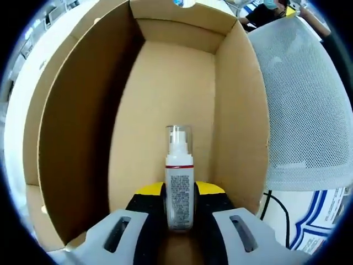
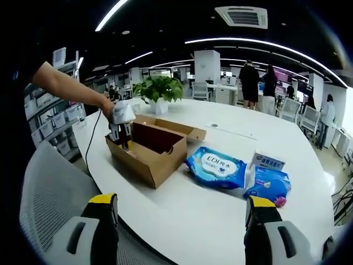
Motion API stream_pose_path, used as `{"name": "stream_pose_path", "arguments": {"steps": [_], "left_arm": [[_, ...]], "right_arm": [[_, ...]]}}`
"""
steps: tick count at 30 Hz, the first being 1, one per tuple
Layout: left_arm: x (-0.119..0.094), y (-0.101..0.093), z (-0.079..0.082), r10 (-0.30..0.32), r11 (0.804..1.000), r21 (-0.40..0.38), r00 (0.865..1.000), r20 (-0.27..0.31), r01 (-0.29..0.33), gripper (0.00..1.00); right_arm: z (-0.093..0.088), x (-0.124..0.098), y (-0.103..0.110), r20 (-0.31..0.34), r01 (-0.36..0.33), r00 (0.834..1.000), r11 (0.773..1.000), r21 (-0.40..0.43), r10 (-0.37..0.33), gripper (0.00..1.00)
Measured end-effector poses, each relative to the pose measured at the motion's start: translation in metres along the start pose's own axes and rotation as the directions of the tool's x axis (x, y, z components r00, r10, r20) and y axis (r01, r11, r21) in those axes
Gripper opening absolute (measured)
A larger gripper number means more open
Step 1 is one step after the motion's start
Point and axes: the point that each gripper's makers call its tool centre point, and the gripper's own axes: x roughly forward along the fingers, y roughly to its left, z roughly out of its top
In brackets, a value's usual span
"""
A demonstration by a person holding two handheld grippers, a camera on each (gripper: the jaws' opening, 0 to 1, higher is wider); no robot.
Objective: Operate the shoe box by opening the lid, removing the specified soft item, and placing it in the target area until the item is outside and the box remains undamaged.
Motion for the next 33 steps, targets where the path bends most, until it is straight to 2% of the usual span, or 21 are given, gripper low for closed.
{"name": "stream_pose_path", "arguments": {"steps": [9, 20, 33], "left_arm": [[-0.003, -0.002, 0.000, 0.010, 1.000, -0.008, 1.000, -0.003, -0.010, 0.18], [-0.019, -0.001, 0.004, 0.040, 0.999, -0.020, 0.999, 0.019, -0.039, 0.18], [-0.041, -0.004, 0.018, 0.078, 0.997, -0.007, 0.994, 0.070, -0.078, 0.18]], "right_arm": [[0.002, -0.001, 0.000, 0.013, 0.001, 1.000, 1.000, -0.001, -0.001, 0.96], [0.009, 0.003, 0.006, 0.044, -0.022, 0.999, 1.000, -0.006, 0.022, 0.96], [0.021, 0.008, 0.013, 0.068, -0.056, 0.996, 0.998, -0.040, 0.059, 0.93]]}}
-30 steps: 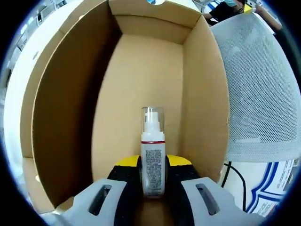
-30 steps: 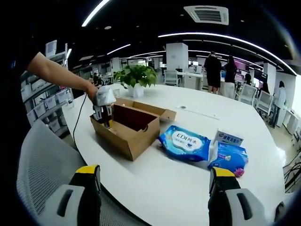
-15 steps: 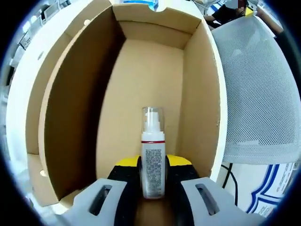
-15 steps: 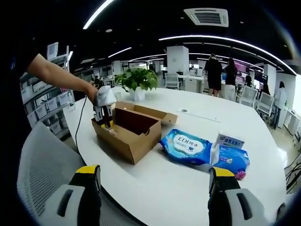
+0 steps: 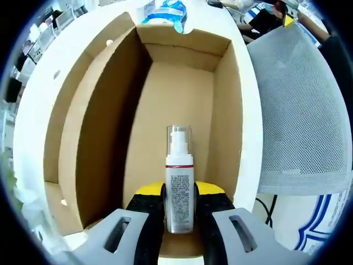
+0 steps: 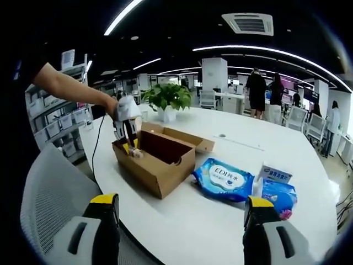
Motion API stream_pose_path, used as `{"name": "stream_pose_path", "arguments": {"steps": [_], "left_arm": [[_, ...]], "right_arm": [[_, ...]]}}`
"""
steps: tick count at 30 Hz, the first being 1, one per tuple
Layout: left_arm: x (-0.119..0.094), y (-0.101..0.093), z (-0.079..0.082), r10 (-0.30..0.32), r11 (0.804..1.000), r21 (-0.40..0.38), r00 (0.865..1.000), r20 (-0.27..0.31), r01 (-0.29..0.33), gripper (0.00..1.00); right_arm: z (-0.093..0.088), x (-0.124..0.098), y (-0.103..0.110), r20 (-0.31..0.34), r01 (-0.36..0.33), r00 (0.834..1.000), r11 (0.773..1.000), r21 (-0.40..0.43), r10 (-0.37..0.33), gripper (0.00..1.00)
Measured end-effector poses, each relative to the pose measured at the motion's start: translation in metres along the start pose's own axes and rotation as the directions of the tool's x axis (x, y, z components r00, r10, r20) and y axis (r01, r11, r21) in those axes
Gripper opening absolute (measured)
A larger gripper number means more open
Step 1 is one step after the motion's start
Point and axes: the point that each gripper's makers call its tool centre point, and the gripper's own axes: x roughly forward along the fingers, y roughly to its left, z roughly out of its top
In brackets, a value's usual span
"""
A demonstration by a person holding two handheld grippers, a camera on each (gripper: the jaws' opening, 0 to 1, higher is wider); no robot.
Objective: Operate the shoe box by opening the lid, removing the specified soft item, and placing it in the target area until the item is outside and the box remains undamaged.
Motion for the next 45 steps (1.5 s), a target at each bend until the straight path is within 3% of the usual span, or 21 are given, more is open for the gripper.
{"name": "stream_pose_path", "arguments": {"steps": [16, 31, 45], "left_arm": [[-0.025, -0.017, 0.026, 0.008, 0.997, 0.082, 0.998, 0.062, -0.013, 0.18], [-0.041, -0.043, 0.051, -0.015, 0.986, 0.165, 0.994, 0.111, -0.004, 0.18], [-0.048, -0.065, 0.078, -0.052, 0.971, 0.240, 0.986, 0.161, 0.012, 0.18]], "right_arm": [[0.020, 0.009, 0.011, 0.042, -0.047, 0.998, 0.997, -0.064, 0.050, 0.84], [0.025, 0.019, 0.032, 0.056, -0.115, 0.991, 0.987, -0.112, 0.122, 0.68], [0.029, 0.029, 0.052, 0.056, -0.173, 0.982, 0.976, -0.133, 0.181, 0.63]]}}
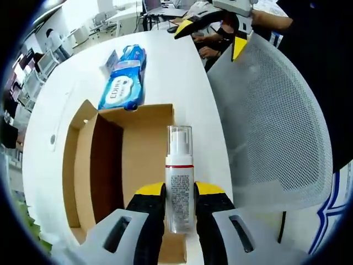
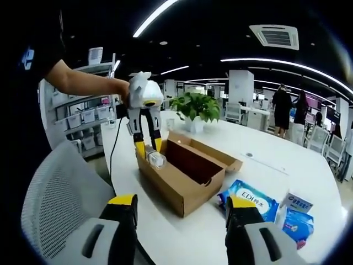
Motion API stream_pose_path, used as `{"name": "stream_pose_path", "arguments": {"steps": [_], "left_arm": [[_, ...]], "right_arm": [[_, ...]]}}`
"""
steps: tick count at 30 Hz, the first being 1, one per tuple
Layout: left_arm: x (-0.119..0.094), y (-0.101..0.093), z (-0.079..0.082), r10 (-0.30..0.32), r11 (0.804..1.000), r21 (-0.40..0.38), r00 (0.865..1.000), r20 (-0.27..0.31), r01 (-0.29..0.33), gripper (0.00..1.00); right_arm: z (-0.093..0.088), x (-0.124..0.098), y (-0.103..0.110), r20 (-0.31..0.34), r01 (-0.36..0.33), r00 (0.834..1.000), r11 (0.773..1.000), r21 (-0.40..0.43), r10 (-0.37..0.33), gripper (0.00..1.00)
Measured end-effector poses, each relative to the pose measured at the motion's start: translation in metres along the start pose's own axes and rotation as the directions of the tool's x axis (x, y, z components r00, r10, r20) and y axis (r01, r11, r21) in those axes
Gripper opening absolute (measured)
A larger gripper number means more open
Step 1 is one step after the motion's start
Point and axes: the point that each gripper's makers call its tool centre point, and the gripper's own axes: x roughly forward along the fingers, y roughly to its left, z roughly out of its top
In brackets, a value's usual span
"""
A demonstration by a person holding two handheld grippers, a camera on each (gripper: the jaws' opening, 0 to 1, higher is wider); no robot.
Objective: Operate the shoe box by opening the lid, removing the specified soft item, and placing it in the target area until the item is outside and the box remains undamaged.
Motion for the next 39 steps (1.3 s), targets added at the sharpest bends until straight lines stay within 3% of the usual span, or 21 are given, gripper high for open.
{"name": "stream_pose_path", "arguments": {"steps": [27, 39], "left_arm": [[0.007, -0.034, 0.054, -0.065, 0.996, 0.068, 0.995, 0.069, 0.061, 0.18], [0.007, -0.044, 0.072, -0.079, 0.991, 0.115, 0.994, 0.080, 0.069, 0.18]], "right_arm": [[0.015, 0.024, 0.038, 0.029, -0.101, 0.994, 0.994, -0.036, 0.102, 0.58], [0.022, 0.029, 0.050, 0.043, -0.137, 0.989, 0.989, -0.054, 0.140, 0.50]]}}
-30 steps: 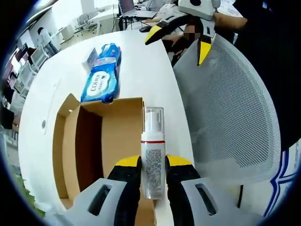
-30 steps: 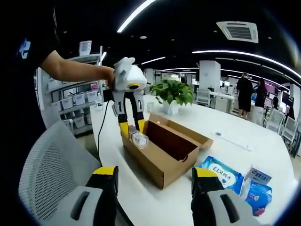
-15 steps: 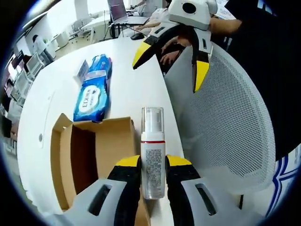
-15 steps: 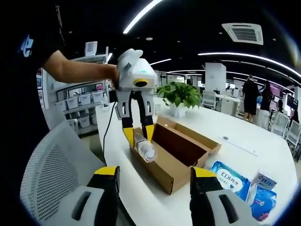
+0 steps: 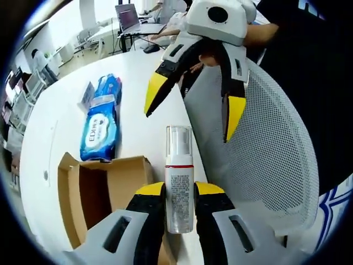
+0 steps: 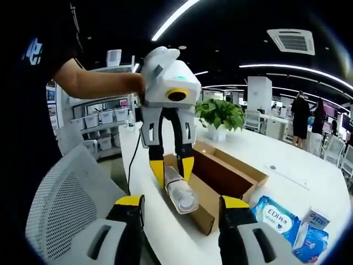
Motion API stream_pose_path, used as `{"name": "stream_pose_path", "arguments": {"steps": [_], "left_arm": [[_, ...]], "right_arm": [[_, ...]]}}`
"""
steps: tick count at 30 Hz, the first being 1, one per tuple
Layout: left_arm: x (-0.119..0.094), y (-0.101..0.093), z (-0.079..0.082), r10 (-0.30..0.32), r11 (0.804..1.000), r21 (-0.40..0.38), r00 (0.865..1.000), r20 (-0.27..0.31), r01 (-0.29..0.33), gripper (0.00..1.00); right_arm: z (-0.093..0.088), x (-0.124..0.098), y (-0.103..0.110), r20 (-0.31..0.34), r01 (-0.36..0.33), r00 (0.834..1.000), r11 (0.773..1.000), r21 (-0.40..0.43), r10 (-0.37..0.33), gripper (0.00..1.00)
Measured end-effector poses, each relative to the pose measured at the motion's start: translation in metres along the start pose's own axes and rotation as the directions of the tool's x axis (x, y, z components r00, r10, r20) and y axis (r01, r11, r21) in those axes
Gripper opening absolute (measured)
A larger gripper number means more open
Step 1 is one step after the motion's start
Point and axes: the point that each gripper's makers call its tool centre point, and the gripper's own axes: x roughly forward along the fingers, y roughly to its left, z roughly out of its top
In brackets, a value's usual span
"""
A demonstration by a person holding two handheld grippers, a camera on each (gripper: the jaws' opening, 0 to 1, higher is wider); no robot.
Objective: Operate the shoe box by opening the lid, removing the specified soft item, and placing it in the target area until the item is outside and the box remains undamaged.
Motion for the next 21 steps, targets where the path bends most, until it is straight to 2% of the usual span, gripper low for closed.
{"name": "stream_pose_path", "arguments": {"steps": [8, 21], "left_arm": [[0.001, -0.008, 0.007, -0.023, 1.000, 0.018, 1.000, 0.009, 0.023, 0.18], [0.005, -0.020, 0.013, -0.074, 0.996, 0.056, 0.997, 0.011, 0.074, 0.18]], "right_arm": [[0.003, 0.004, 0.007, 0.005, -0.032, 0.999, 0.999, -0.023, 0.032, 0.38], [-0.003, 0.002, 0.013, -0.032, -0.072, 0.997, 0.994, -0.077, 0.070, 0.18]]}}
